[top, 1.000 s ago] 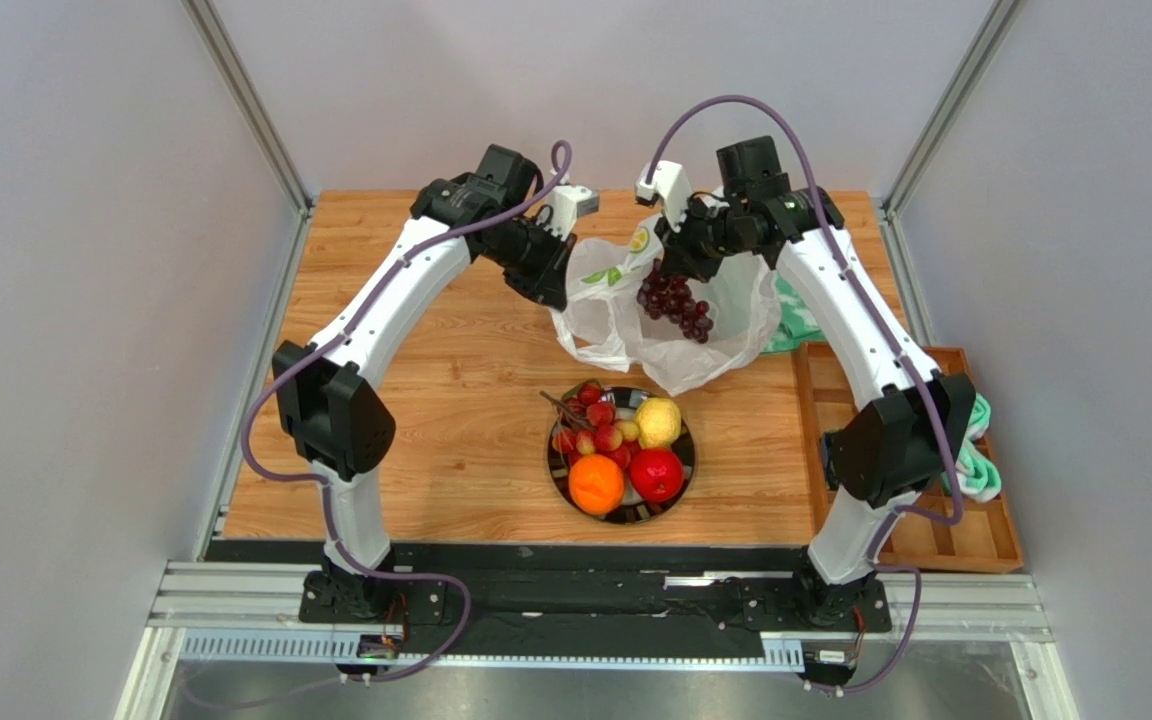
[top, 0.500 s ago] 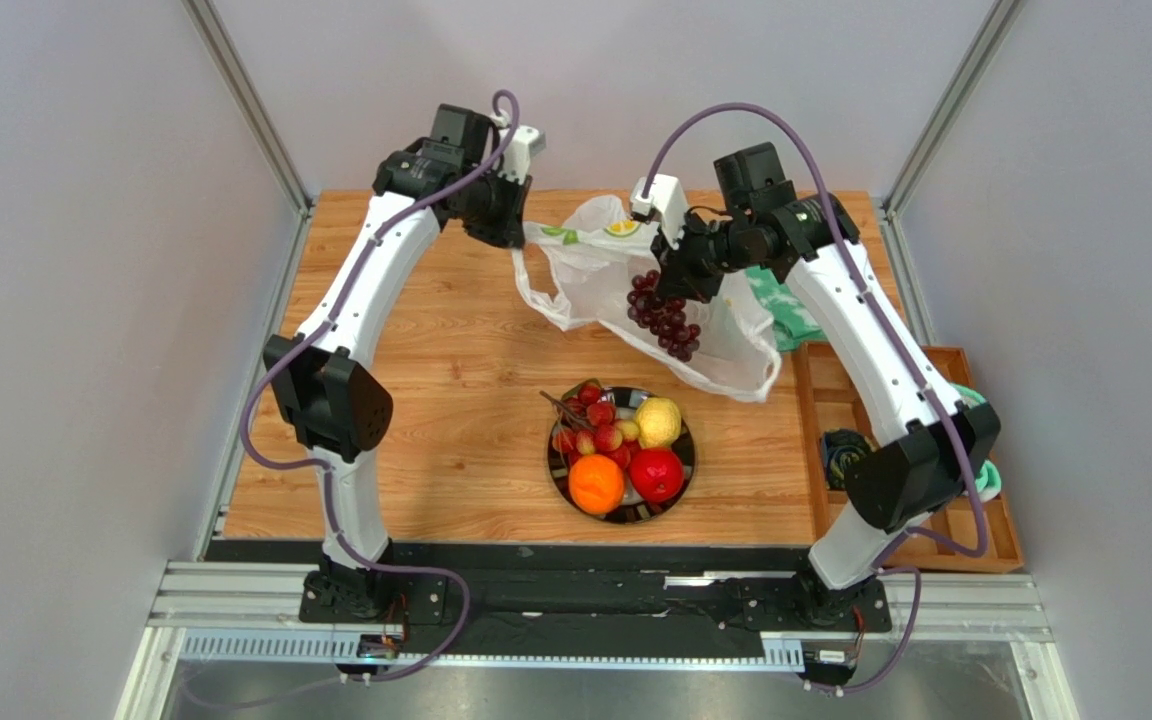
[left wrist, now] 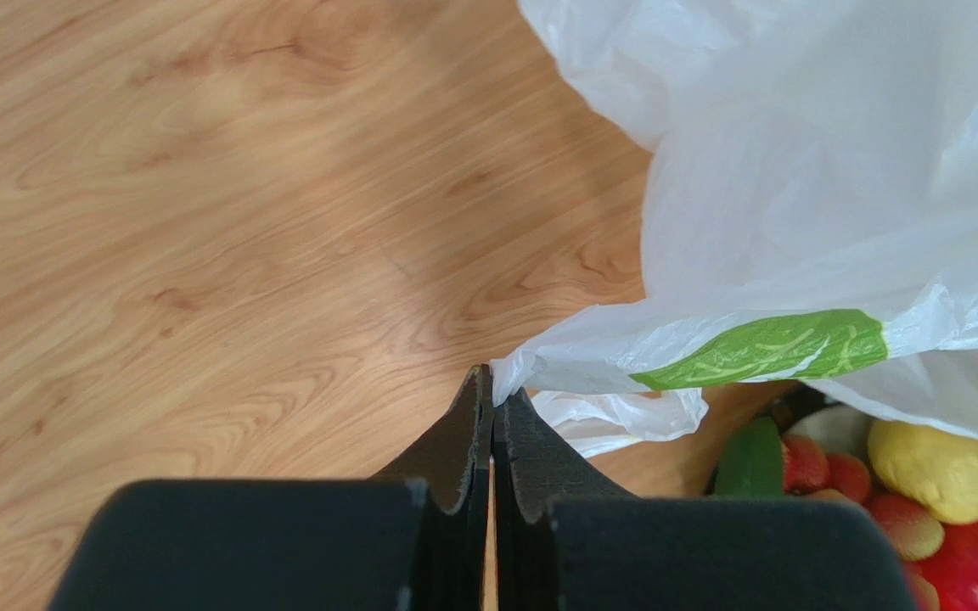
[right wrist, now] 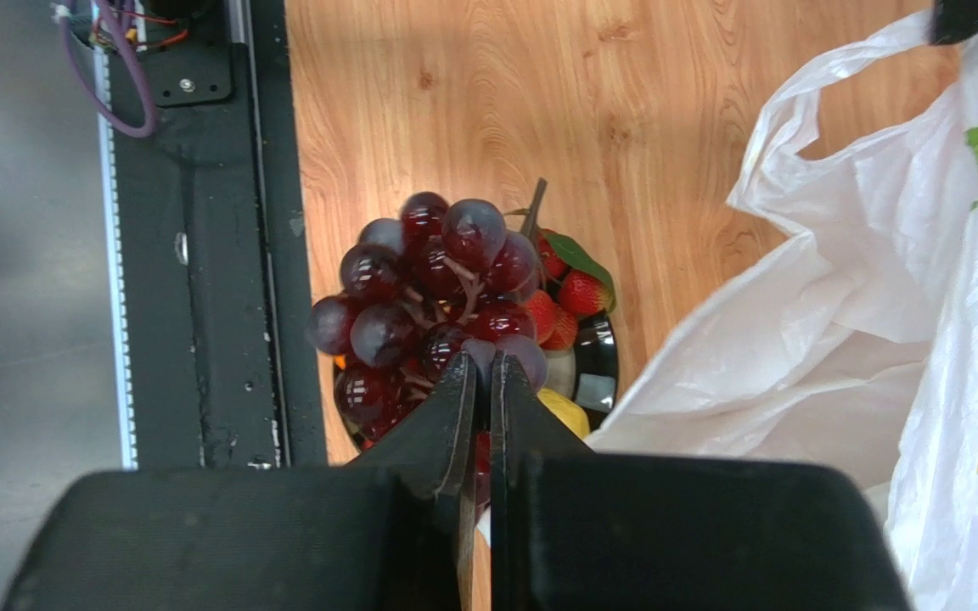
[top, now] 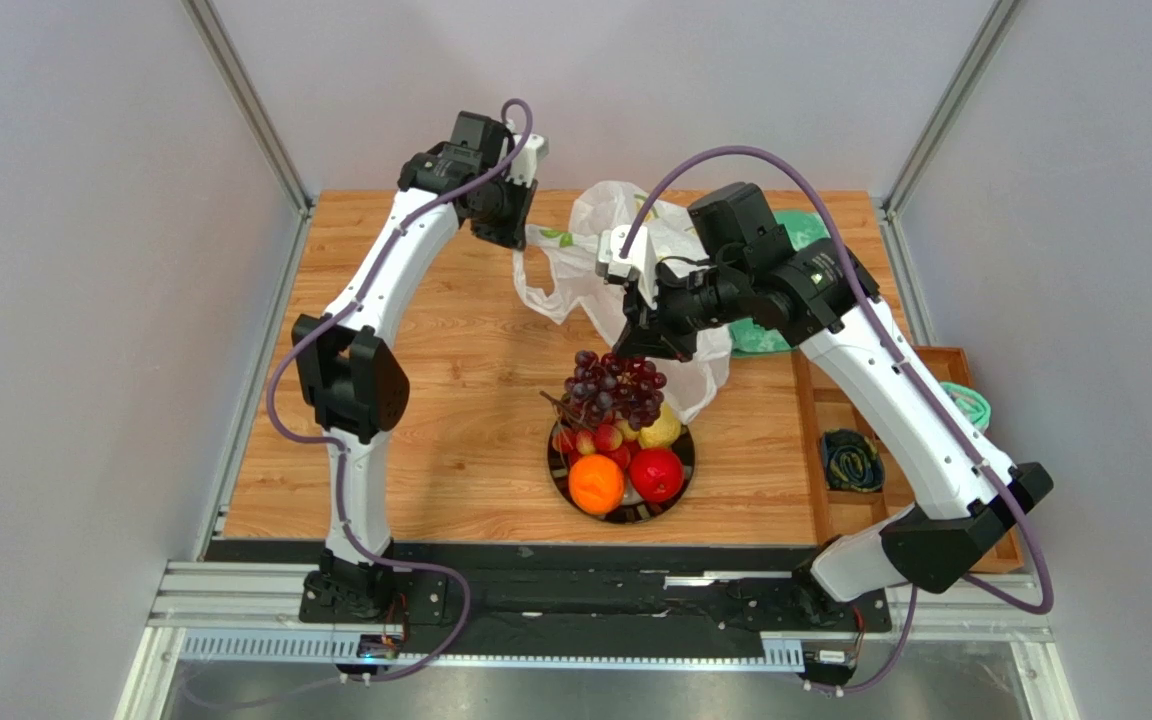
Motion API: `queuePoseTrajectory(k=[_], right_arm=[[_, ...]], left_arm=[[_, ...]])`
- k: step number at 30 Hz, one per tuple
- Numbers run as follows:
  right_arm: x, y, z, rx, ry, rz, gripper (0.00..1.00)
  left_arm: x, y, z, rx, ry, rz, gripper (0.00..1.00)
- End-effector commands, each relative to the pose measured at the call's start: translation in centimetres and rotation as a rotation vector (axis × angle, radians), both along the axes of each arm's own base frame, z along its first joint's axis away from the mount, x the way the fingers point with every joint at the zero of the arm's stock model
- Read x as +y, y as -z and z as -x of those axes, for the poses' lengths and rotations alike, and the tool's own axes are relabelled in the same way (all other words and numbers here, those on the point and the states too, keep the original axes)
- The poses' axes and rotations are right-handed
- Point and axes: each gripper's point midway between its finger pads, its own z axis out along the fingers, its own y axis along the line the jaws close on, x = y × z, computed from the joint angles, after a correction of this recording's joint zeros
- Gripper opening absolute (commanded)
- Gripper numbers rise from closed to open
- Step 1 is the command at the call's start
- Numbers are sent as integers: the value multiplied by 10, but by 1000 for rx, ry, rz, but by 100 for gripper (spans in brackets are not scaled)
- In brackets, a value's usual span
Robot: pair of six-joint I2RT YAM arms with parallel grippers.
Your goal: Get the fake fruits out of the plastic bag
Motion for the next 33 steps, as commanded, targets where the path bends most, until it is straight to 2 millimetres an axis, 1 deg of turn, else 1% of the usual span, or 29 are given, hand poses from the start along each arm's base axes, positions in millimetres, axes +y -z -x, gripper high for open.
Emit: queuePoseTrajectory(k=[1, 2, 4, 7, 10, 11, 12, 14, 15, 16, 19, 20, 22, 24, 27, 33], right_arm=[[6, -16, 11, 15, -16, -52, 0], [7, -16, 13, 20, -23, -53, 0], [7, -14, 13, 28, -24, -47, 0], [8, -11, 13, 44, -33, -34, 0], [8, -6, 15, 66, -48, -12, 0], [6, -5, 15, 65, -55, -4, 0], [5, 0, 17, 82, -60, 15, 0], [2, 6, 17, 88, -63, 37, 0], [1, 10, 18, 88, -74, 53, 0], [-1, 18, 18, 98, -76, 70, 0], [-2, 30, 13, 91, -72, 94, 0], [-3, 39, 13, 100, -69, 112, 0], [-3, 47, 10, 99, -71, 128, 0], [-6, 58, 9, 112, -72, 153, 0], [-5, 69, 6, 115, -73, 166, 0], [-1, 80, -1, 120, -71, 176, 0]], left_arm=[[56, -31, -24, -112, -241, -78, 0], [69, -34, -26, -123, -301, -100, 0], [91, -44, -25, -140, -354, -105, 0], [113, -52, -18, -143, -408, -99, 0], [128, -55, -8, -145, -451, -118, 0], [131, -51, -4, -133, -461, -126, 0], [133, -58, 0, -145, -466, -123, 0], [136, -58, 4, -147, -471, -133, 0], [137, -63, 5, -160, -474, -134, 0], [141, -62, 5, -163, -483, -147, 0], [150, -65, 1, -174, -486, -161, 0], [152, -65, 1, -172, -488, -160, 0], [157, -65, 0, -171, -491, -154, 0], [160, -61, 1, -156, -492, -156, 0], [162, -54, 1, -136, -492, -151, 0], [159, -48, 1, -116, -472, -143, 0]])
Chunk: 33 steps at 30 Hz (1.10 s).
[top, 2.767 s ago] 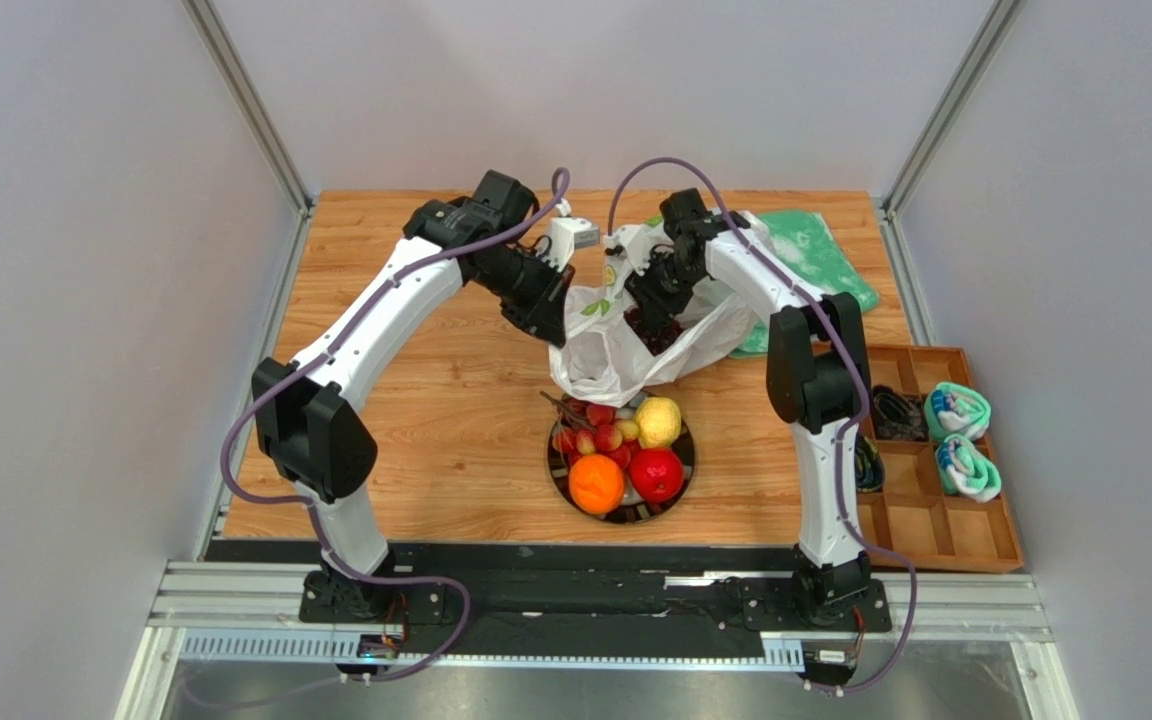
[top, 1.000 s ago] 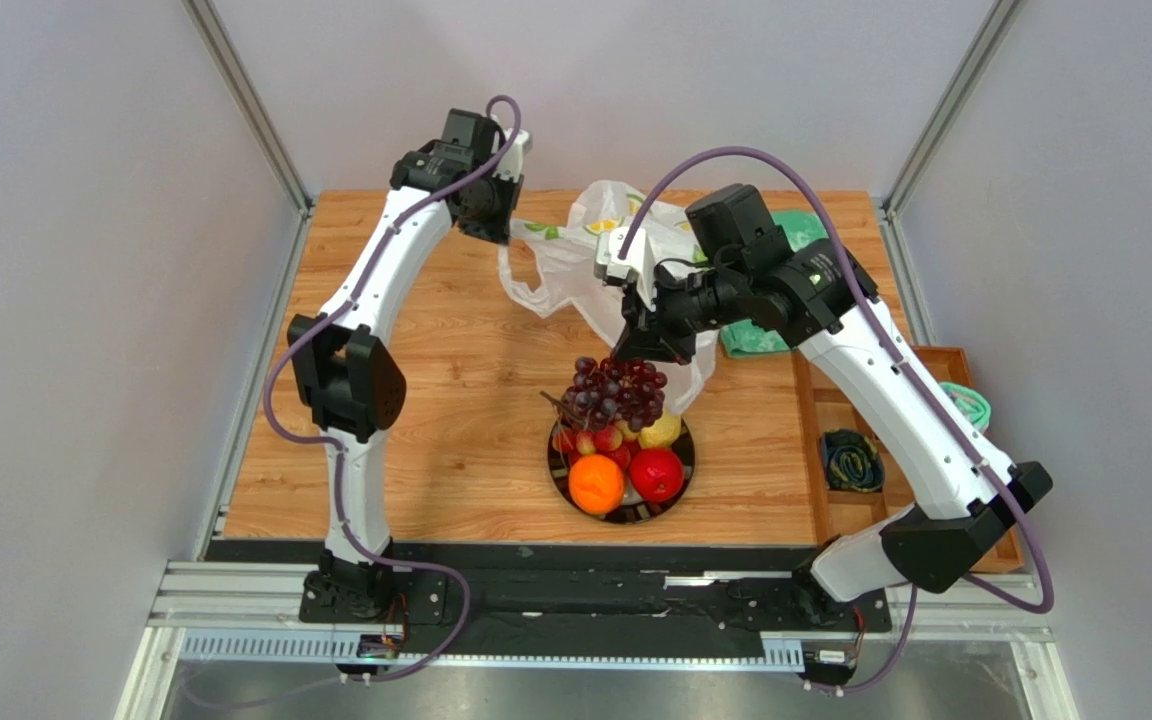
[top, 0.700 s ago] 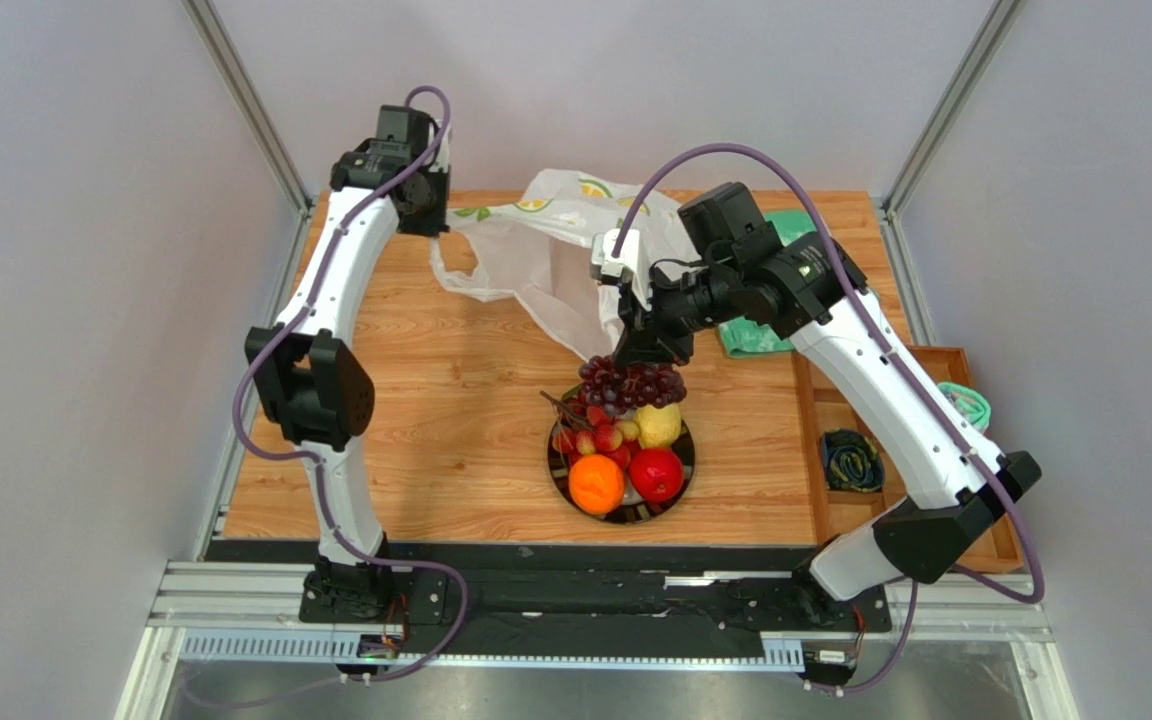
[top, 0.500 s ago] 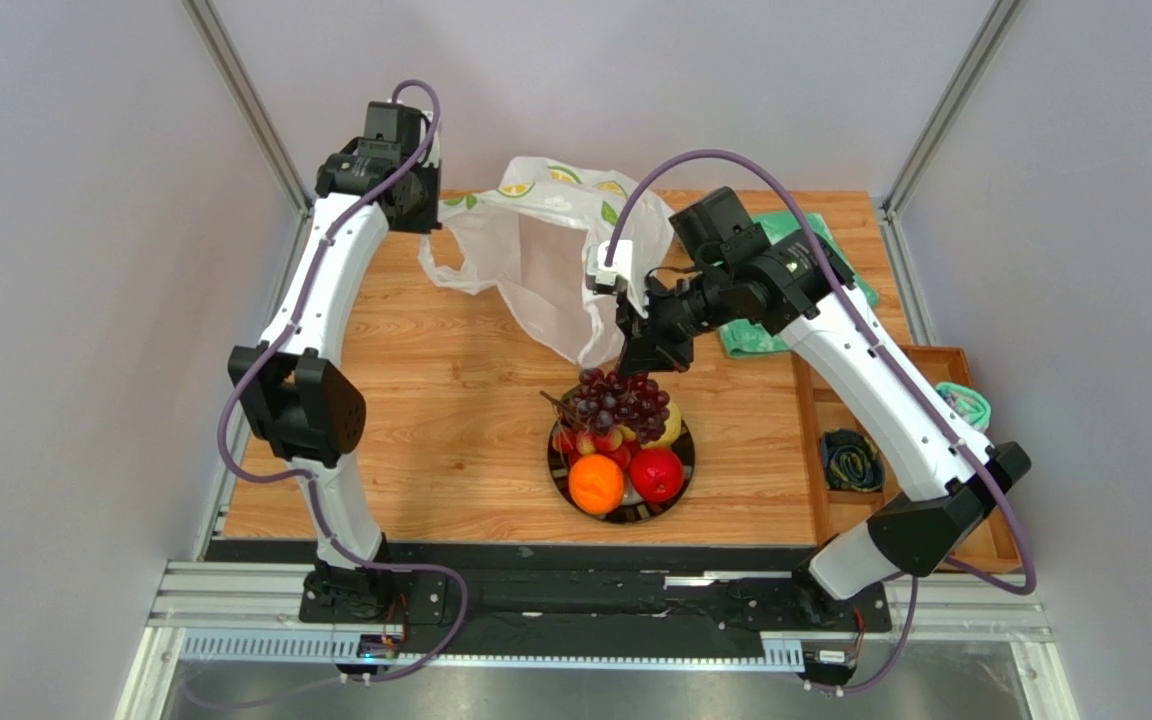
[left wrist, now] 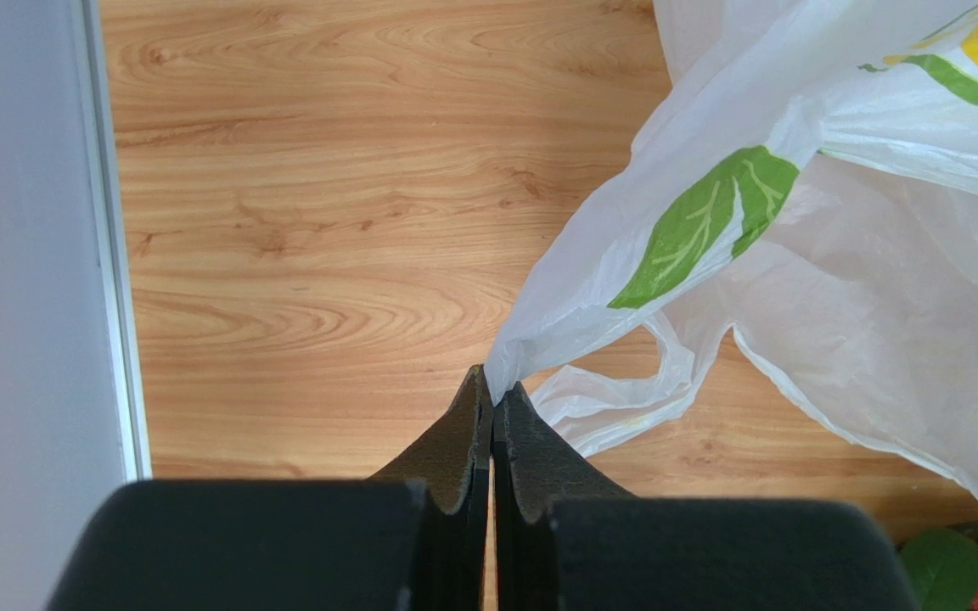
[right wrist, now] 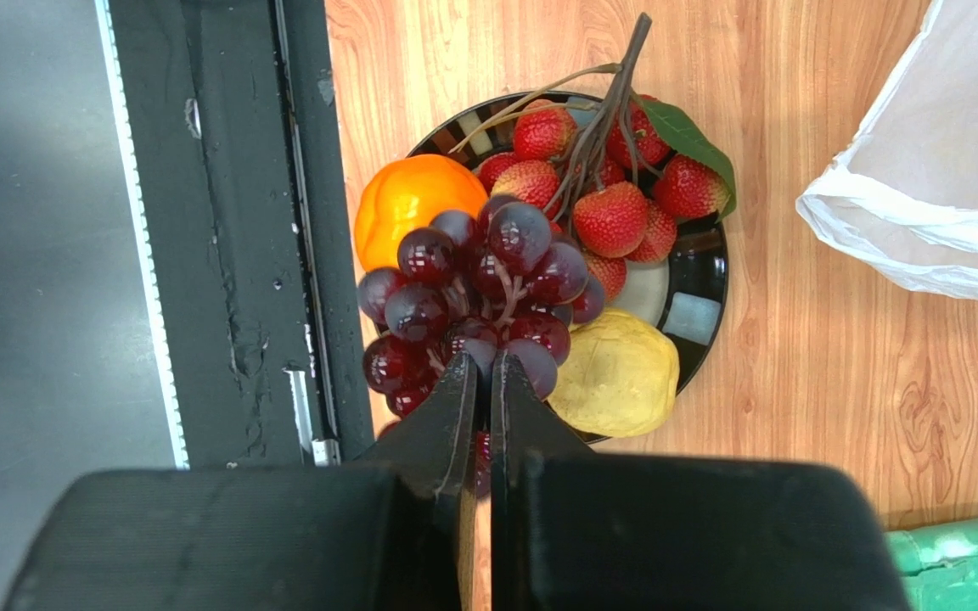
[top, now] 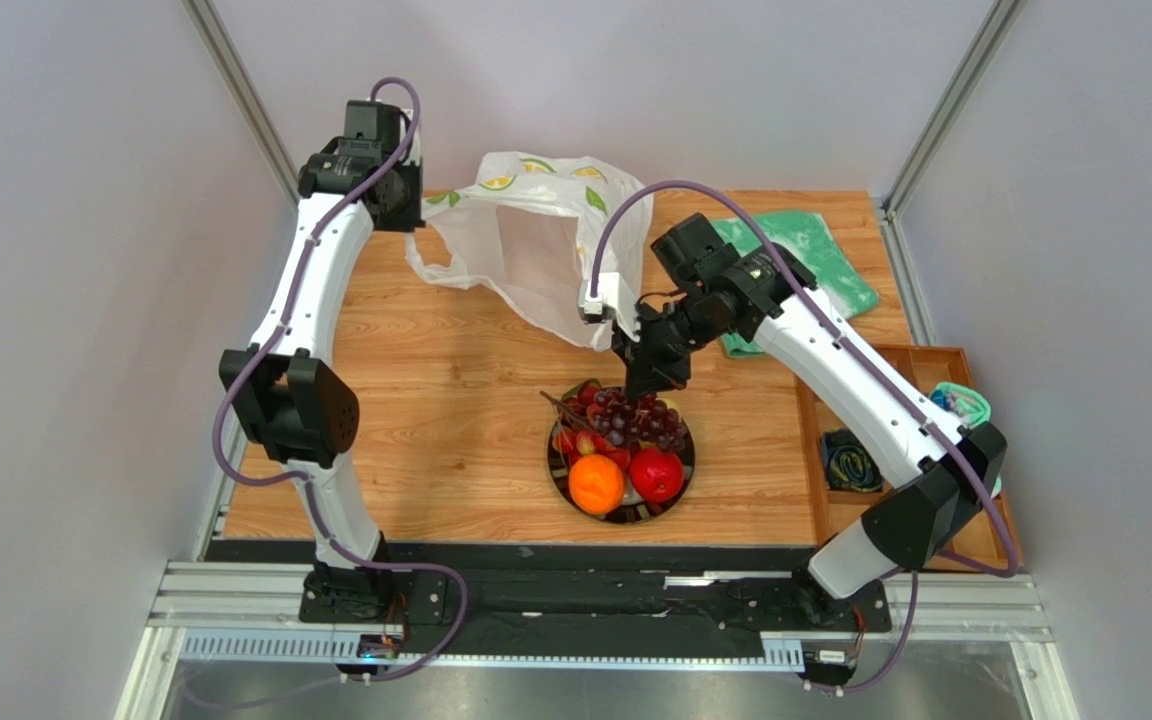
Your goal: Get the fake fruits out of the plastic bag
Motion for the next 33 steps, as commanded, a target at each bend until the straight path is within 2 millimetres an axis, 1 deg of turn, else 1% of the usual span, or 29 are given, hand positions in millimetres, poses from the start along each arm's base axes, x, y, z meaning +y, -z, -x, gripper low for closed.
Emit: queuePoseTrajectory(k=[1, 6, 11, 18, 23, 26, 27, 29, 30, 33], right_arm=[[10, -2, -14, -54, -15, -33, 0], [11, 11, -19, -34, -13, -3, 0], [11, 16, -24, -21, 1, 8, 0], [12, 19, -26, -7, 1, 17, 0], [12, 27, -27, 26, 3, 43, 3], [12, 27, -28, 41, 7, 55, 11], [12, 26, -29, 41, 10, 57, 15], [12, 27, -29, 45, 13, 65, 20], [12, 26, -30, 40, 13, 65, 26], [11, 26, -30, 36, 14, 70, 30]], left_arm=[[-4, -4, 1, -11, 29, 10, 0], [-5, 0, 0, 0, 35, 15, 0], [-8, 3, -1, 8, 45, 24, 0], [-11, 8, -2, 20, 58, 34, 0], [-12, 12, -3, 31, 62, 37, 0], [-13, 12, -3, 32, 67, 43, 0], [-15, 12, -2, 34, 70, 48, 0], [-15, 12, -2, 32, 71, 49, 0], [-15, 13, -3, 34, 72, 50, 0], [-16, 14, -4, 36, 74, 52, 0]])
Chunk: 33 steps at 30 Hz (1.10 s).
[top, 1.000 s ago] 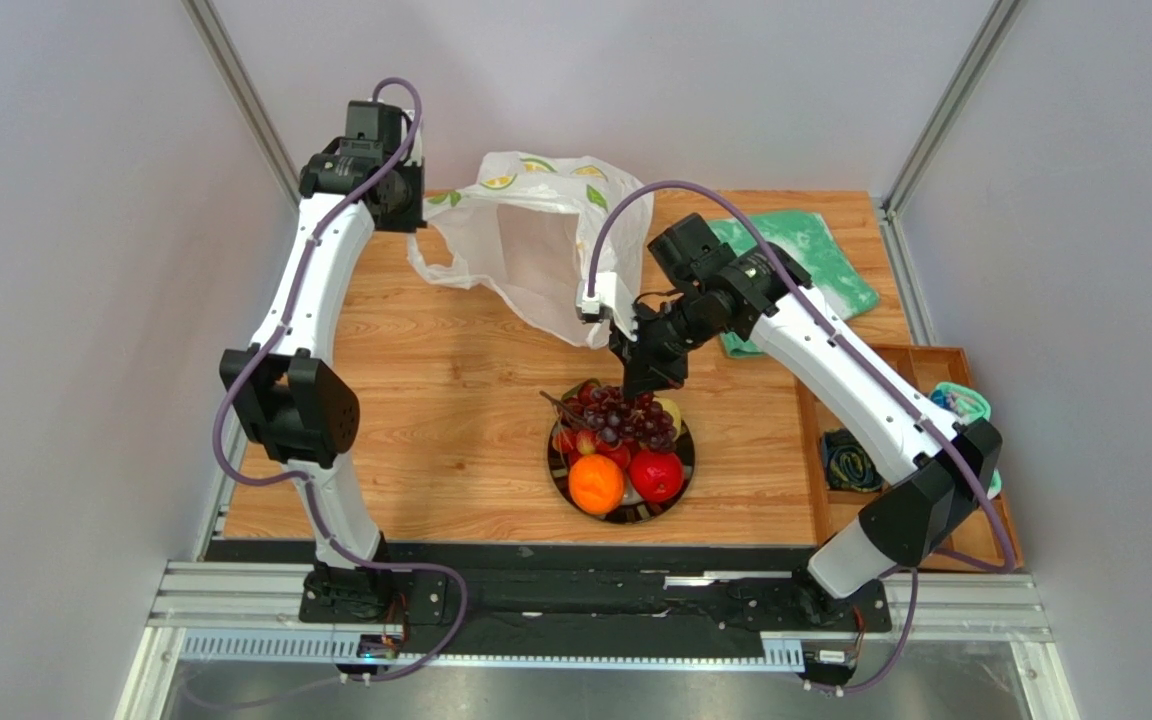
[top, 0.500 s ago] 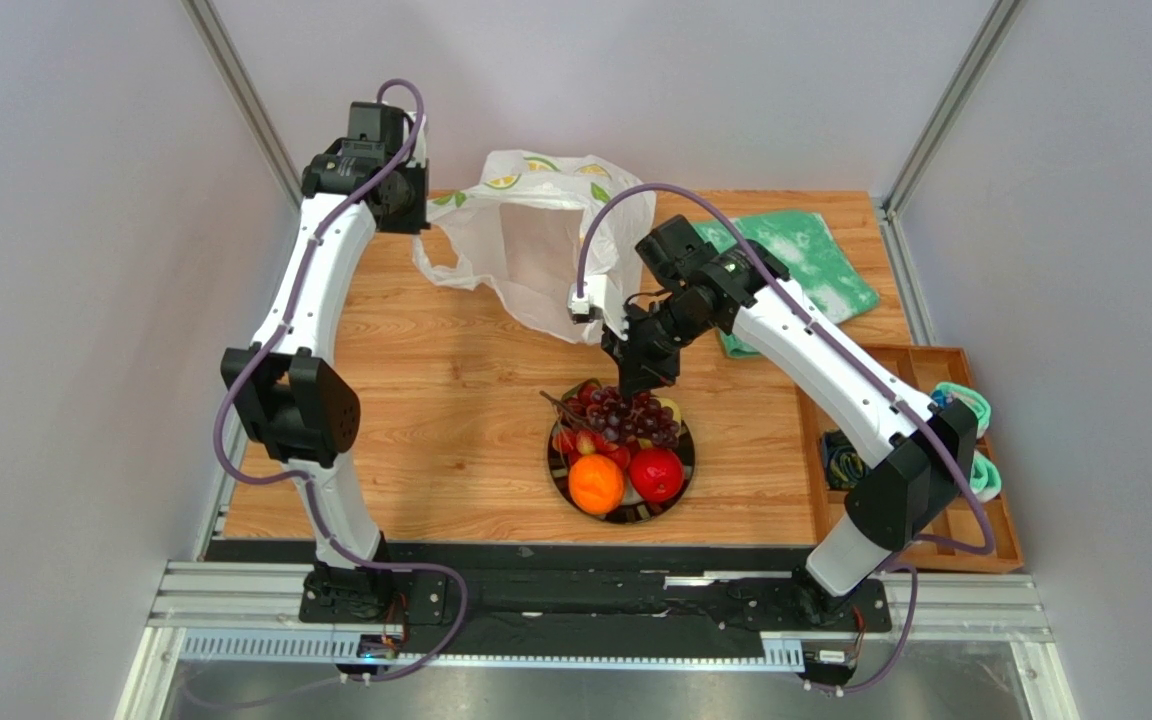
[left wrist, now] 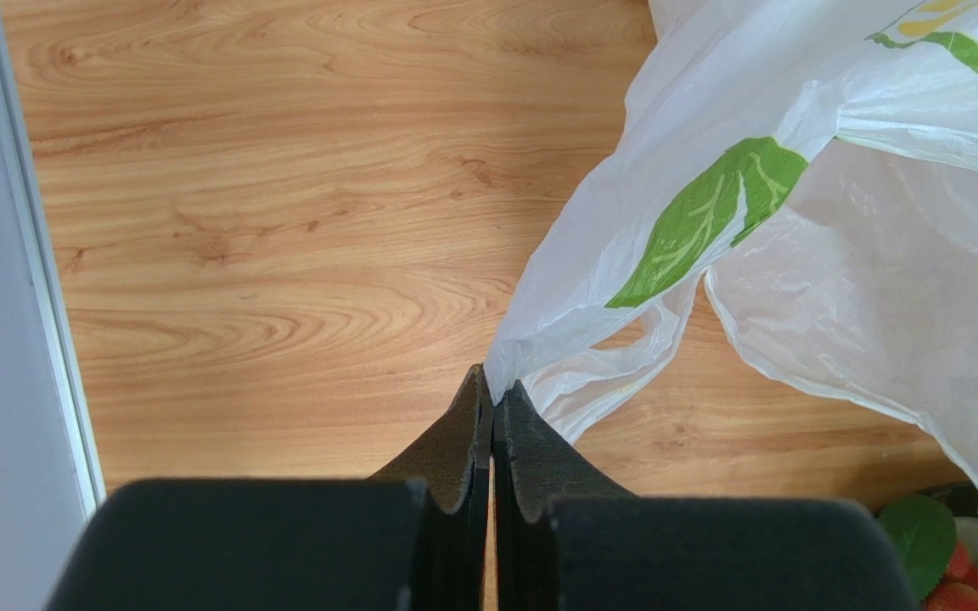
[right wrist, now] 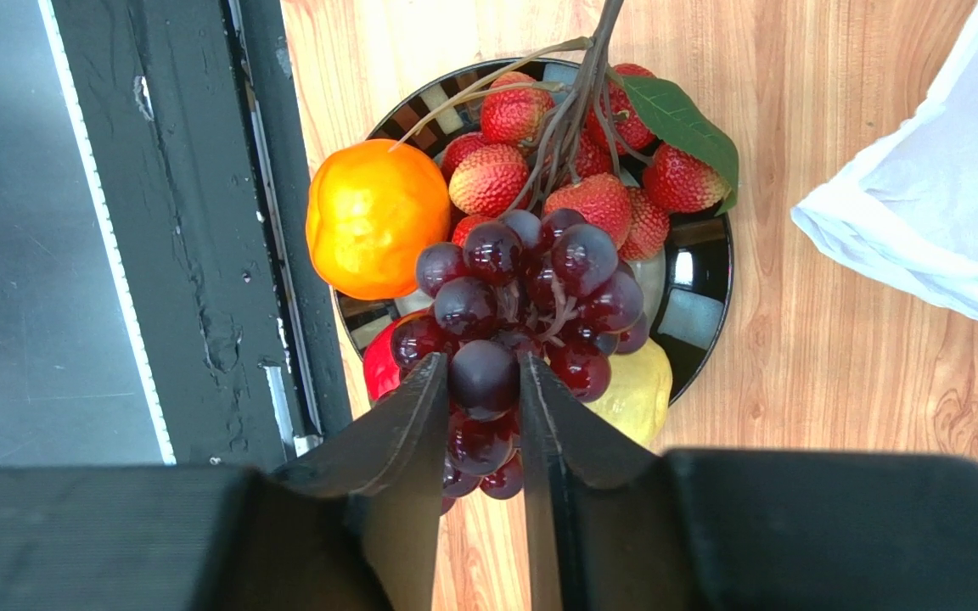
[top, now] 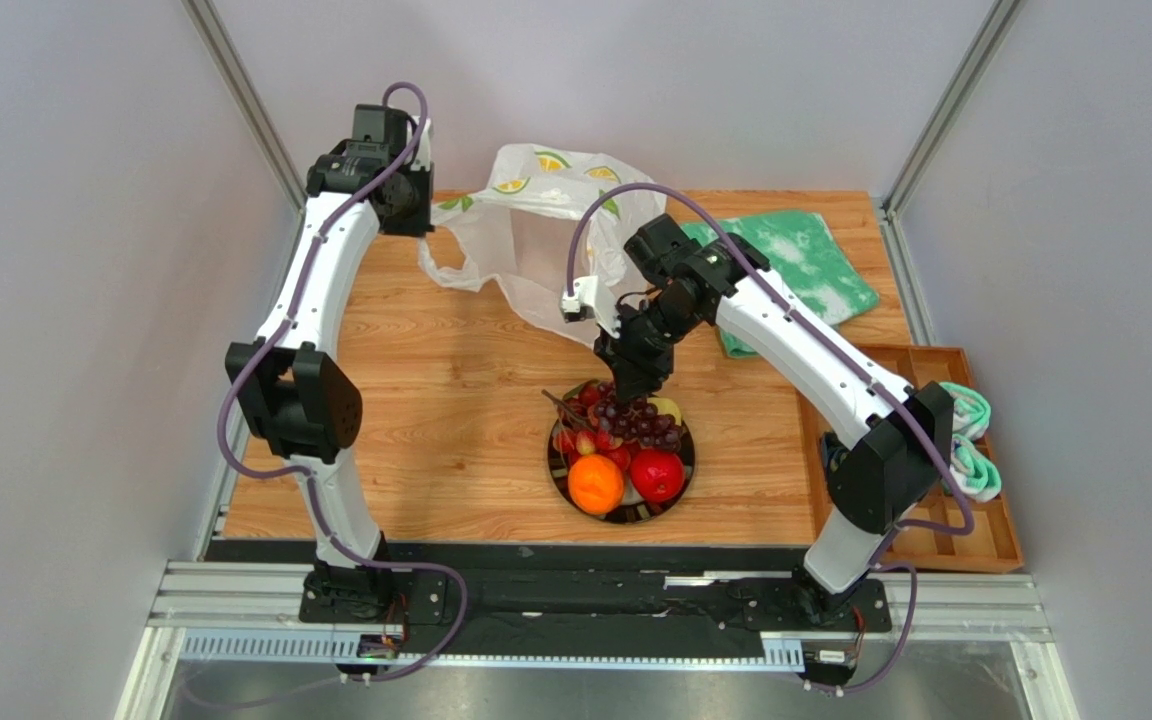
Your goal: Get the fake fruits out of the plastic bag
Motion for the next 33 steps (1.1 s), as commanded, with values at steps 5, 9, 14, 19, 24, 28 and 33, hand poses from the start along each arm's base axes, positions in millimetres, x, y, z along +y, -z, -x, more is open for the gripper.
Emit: queuePoseTrajectory(k=[5, 9, 14, 19, 24, 28, 33], right_arm=[[1, -15, -7, -38, 5, -19, 38], [2, -13, -7, -27, 8, -14, 45], [2, -10, -8, -3, 21, -11, 46], [2, -8, -9, 7, 31, -10, 46], [0, -9, -12, 2, 42, -11, 47], [-4, -10, -22, -19, 77, -9, 47], [-45, -5, -75, -10, 355, -12, 49]], left_arm=[[-4, 0, -6, -5, 23, 10, 0], [-5, 2, -7, 0, 23, 11, 0], [-5, 3, -10, 1, 24, 12, 0], [-9, 6, -11, 8, 37, 29, 0], [-11, 6, -13, 7, 40, 34, 0], [-11, 4, -15, 0, 42, 37, 0], [-15, -5, -18, -23, 60, 51, 0]])
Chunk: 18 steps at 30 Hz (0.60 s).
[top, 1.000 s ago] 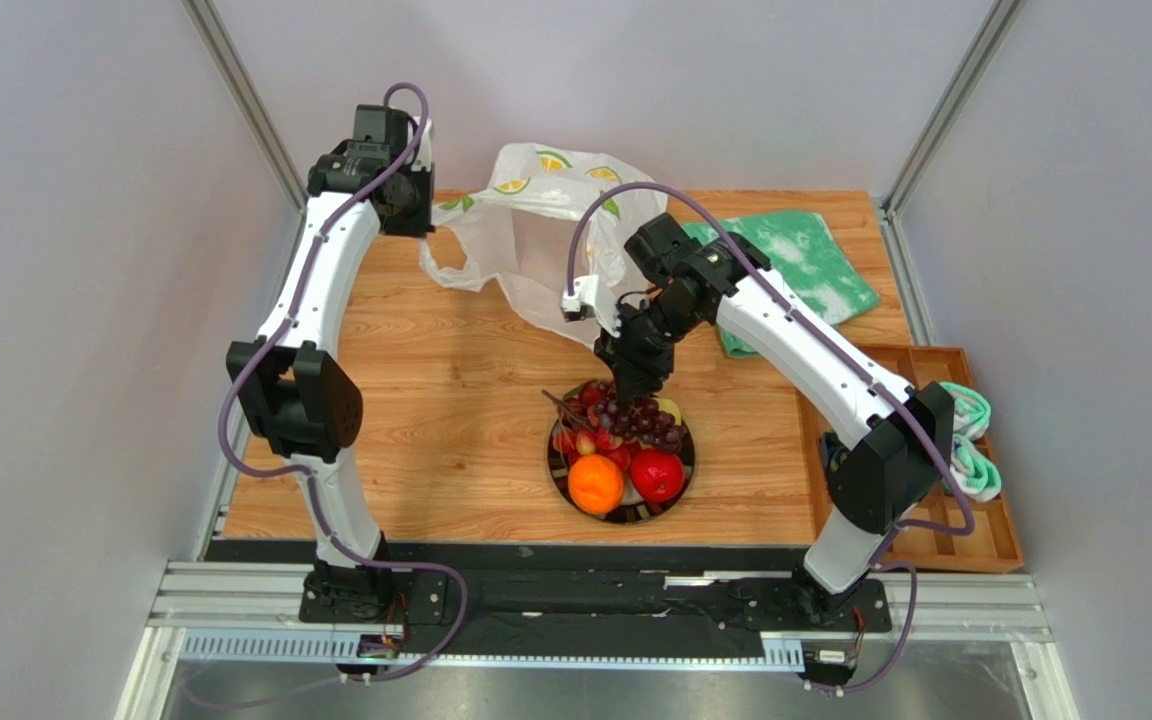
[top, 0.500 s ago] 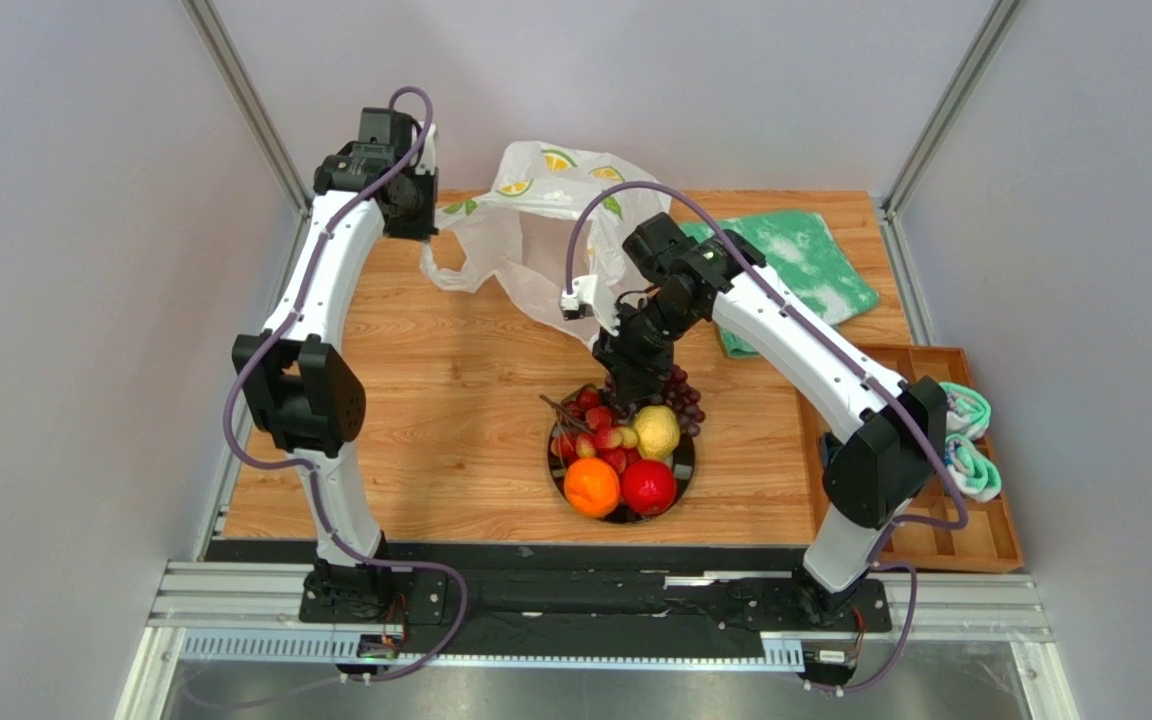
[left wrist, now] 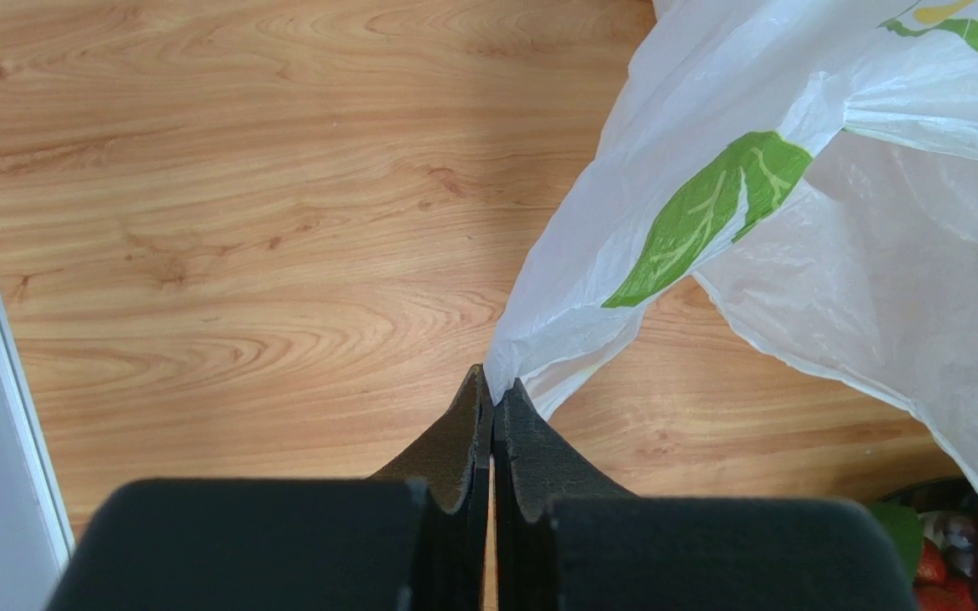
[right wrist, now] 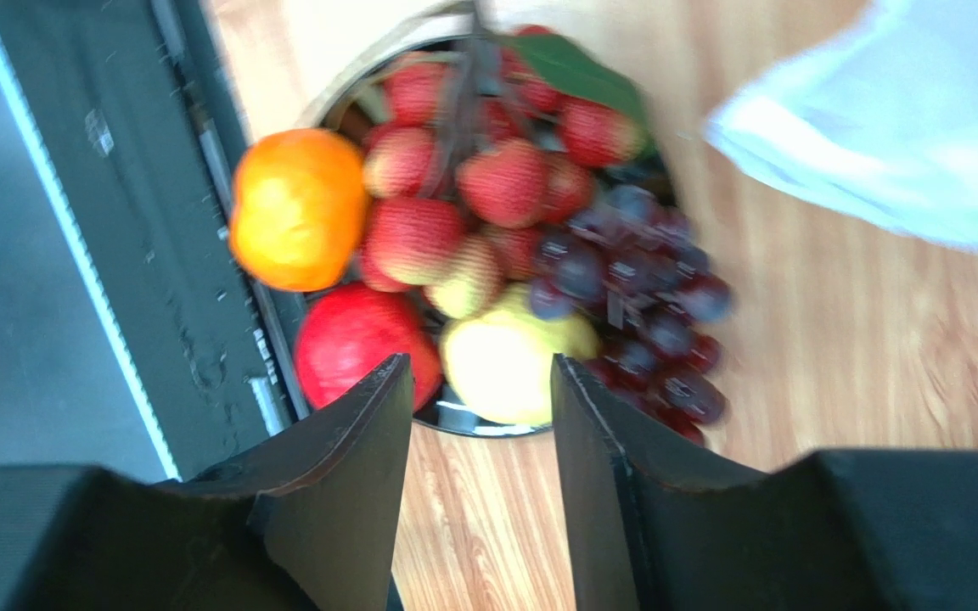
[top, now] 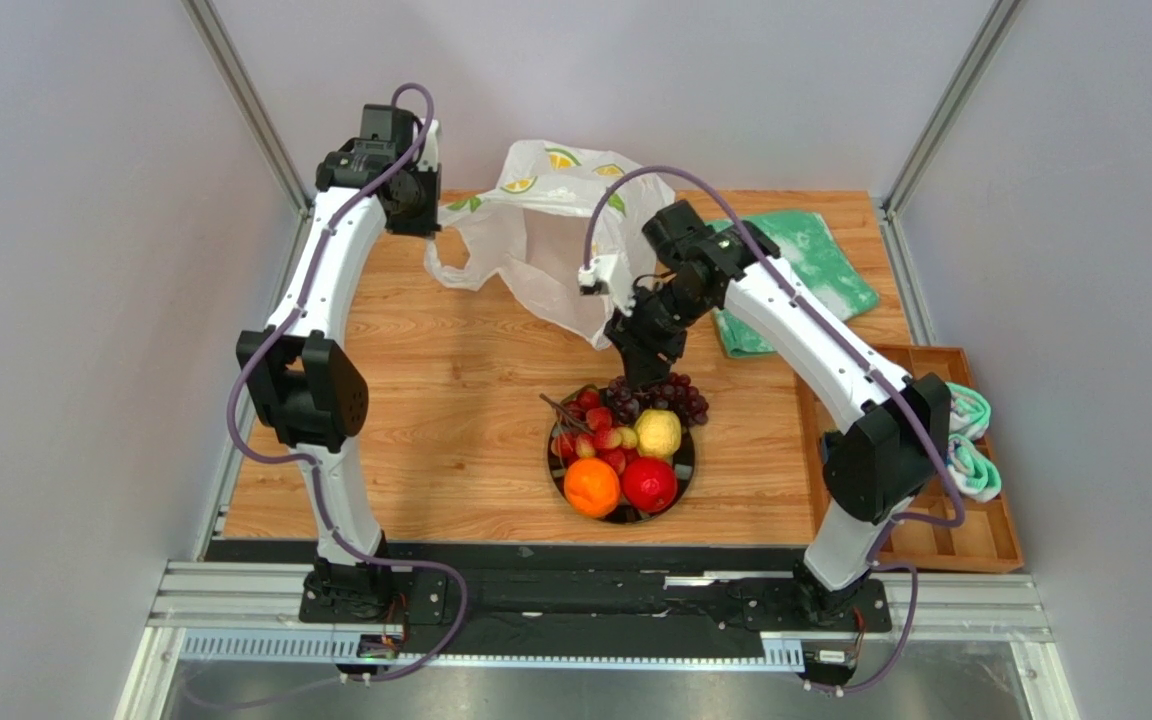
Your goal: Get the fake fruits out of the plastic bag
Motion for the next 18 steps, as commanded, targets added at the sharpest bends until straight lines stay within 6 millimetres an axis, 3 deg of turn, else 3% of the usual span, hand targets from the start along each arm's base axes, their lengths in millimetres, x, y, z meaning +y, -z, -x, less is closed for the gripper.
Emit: queuePoseTrajectory(k=[1, 4, 5, 6, 9, 13, 18], right_arm=[[-41, 2, -58, -5, 265, -17, 51], [-76, 31, -65, 136, 300, -6, 56], [-78, 34, -64, 193, 287, -48, 57], [-95, 38, -60, 263, 313, -51, 60], [-108, 49, -57, 395, 307, -112, 71], [-113, 59, -52, 502, 281, -185, 77], [-110, 74, -49, 559, 263, -229, 79]], left_arm=[[-5, -21, -8, -59, 28, 17, 0], [-6, -19, -7, -54, 33, 22, 0], [-6, -18, -7, -50, 33, 20, 0], [-6, -17, -7, -48, 35, 22, 0], [-7, -17, -6, -44, 43, 21, 0], [-8, -16, -4, -39, 58, 24, 0], [-7, -14, -1, -33, 66, 16, 0]])
